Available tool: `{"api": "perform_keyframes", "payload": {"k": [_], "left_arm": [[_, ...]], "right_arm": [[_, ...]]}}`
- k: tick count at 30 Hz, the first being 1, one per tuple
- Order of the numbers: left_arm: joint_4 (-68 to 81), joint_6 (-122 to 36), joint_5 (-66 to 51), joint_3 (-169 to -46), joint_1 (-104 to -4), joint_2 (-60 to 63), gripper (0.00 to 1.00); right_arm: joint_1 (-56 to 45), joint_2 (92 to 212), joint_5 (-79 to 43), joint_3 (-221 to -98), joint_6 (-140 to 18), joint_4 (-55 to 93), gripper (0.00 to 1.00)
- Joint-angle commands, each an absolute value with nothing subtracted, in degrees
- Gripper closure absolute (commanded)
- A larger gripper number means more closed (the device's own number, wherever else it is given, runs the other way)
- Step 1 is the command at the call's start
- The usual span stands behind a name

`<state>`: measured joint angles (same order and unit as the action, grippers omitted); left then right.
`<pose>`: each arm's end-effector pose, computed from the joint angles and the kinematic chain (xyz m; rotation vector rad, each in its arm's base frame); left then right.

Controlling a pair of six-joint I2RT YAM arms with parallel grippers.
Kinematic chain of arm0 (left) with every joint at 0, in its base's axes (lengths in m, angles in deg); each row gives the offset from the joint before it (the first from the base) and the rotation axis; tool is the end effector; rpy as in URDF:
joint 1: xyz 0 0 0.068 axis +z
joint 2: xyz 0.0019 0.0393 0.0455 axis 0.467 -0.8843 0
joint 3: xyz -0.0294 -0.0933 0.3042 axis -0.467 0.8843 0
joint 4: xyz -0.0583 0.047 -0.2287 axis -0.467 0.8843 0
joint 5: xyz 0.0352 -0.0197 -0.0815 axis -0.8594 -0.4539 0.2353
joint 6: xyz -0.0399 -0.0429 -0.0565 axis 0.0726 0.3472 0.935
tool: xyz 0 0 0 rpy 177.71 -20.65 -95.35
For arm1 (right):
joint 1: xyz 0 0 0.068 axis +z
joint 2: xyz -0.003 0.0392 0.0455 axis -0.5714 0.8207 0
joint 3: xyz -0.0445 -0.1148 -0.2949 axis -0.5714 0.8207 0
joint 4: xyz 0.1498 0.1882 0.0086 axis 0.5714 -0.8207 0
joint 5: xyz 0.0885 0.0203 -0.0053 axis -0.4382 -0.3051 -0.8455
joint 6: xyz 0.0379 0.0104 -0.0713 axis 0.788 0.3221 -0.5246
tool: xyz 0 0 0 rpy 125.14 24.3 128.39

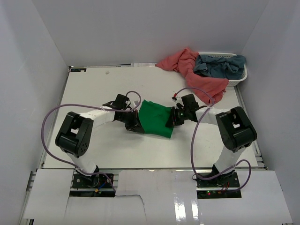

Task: Fold and stack the t-shirts
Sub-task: Smooth out wrinkles on the folded tshirt

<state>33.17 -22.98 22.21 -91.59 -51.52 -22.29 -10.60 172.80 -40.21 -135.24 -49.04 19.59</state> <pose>0.2794 -0.1701 0.1931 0.0006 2.8911 -1.1476 0.3129 0.1791 0.1810 -0.3601 2.5032 0.9503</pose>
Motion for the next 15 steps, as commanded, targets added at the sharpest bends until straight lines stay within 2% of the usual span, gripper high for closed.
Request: {"api": "perform_keyframes", "payload": {"k": [1, 8, 15], "left_arm": [[31.16, -20.57, 21.68, -86.67, -52.36, -14.38, 1.00], [30.46, -19.68, 22.37, -85.59, -53.24, -9.80, 1.00], [21.24, -21.62, 26.17, -87.52, -53.59, -12.87, 1.00]], "right_arm": [[-9.97, 168.99, -37.34, -130.45, -50.73, 16.86, 0.92], [-9.89, 163.71, -37.08, -128.23, -50.56, 17.82, 0.92], [-9.80, 167.30, -37.08, -132.88, -52.05, 16.68, 0.92]]}}
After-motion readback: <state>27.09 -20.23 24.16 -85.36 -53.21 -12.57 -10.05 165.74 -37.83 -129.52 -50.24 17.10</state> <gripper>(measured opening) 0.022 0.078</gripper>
